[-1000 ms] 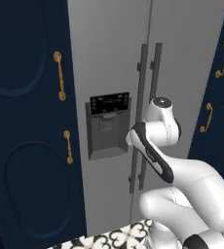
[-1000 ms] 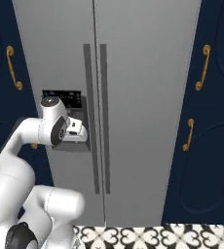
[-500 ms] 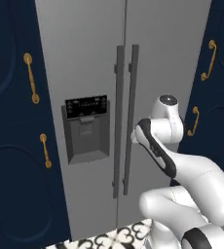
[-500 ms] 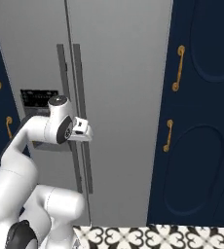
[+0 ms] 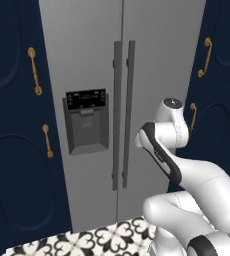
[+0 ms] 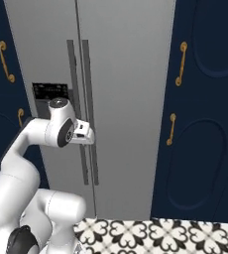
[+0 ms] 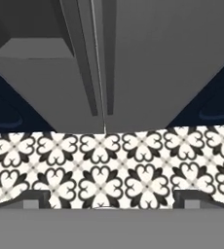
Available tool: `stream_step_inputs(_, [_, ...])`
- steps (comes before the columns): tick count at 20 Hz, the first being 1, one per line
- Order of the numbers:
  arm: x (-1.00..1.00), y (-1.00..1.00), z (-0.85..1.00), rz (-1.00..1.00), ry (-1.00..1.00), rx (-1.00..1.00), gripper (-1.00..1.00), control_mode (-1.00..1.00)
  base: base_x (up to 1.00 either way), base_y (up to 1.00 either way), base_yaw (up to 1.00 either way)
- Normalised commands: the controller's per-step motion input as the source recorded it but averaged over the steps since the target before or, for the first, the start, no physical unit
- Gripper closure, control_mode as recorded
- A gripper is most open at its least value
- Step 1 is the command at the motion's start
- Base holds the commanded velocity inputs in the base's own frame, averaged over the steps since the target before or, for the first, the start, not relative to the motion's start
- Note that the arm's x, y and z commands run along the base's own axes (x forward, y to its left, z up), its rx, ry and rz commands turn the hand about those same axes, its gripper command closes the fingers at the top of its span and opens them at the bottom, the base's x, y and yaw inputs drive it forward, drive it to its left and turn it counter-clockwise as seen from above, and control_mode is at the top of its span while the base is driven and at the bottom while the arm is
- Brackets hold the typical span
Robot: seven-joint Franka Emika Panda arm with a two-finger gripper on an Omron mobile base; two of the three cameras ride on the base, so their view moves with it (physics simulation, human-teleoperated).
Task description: Grab a lemon wedge from the fridge and one ice cube from the ice bowl, and put them in the glass of lemonade.
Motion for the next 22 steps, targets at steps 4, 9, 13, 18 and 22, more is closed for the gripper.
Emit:
stream_step_inputs(4, [0.0, 0.0, 0.0, 0.0, 0.0, 0.0, -1.0, 1.0, -0.06, -0.07, 0.11])
stream_step_inputs(9, [-0.02, 0.0, 0.0, 0.0, 0.0, 0.0, -1.0, -1.0, -0.46, -0.15, 0.0])
stream_step_inputs(13, [-0.01, 0.0, 0.0, 0.0, -0.01, 0.0, -1.0, -1.0, 0.0, 0.0, 0.0])
stream_step_inputs(18, [-0.07, -0.01, 0.02, -0.01, 0.0, 0.0, -1.0, -1.0, 0.0, 0.0, 0.0])
stream_step_inputs(22, [0.12, -0.13, 0.08, 0.0, 0.0, 0.0, -1.0, -1.0, 0.0, 0.0, 0.0])
